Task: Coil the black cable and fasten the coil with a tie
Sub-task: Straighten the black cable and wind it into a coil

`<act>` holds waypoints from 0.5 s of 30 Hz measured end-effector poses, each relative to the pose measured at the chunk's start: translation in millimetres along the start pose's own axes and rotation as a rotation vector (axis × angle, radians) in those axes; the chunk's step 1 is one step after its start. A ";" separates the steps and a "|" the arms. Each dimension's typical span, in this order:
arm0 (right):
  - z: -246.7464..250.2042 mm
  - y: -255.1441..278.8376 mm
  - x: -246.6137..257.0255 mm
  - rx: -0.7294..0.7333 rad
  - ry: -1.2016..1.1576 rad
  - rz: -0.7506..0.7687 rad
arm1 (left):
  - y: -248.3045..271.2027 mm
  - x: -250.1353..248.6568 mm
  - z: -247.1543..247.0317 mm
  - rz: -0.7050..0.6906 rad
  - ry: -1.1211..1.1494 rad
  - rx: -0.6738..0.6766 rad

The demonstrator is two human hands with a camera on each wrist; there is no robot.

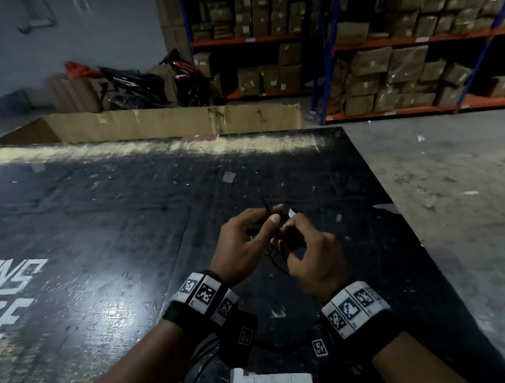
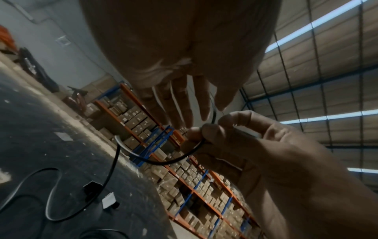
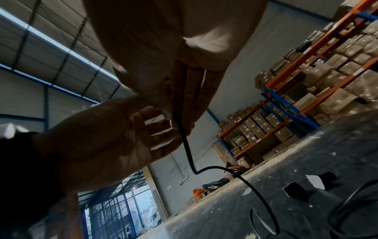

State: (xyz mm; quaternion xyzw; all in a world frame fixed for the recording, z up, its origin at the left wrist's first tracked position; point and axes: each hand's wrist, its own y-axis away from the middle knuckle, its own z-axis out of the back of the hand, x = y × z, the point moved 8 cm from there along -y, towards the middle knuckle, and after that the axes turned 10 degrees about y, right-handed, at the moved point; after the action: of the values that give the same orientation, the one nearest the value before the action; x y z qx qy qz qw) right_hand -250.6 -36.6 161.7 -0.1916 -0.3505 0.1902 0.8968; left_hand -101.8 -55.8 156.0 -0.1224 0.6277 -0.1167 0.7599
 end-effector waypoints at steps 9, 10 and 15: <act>-27.5 0.8 1.3 0.181 -0.646 -0.191 | -3.2 -29.9 21.5 0.144 0.642 -0.071; -32.8 1.5 3.1 0.222 -0.700 -0.189 | -5.5 -31.4 24.6 0.189 0.743 -0.064; -47.2 5.8 2.1 0.337 -0.782 -0.180 | -18.5 -53.8 47.0 0.214 1.053 0.020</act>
State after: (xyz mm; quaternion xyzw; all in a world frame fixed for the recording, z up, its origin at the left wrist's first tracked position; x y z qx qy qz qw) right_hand -217.3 -40.6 128.0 0.0751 -0.6431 0.2240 0.7284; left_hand -66.0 -53.6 220.5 0.0245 0.9317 -0.0899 0.3512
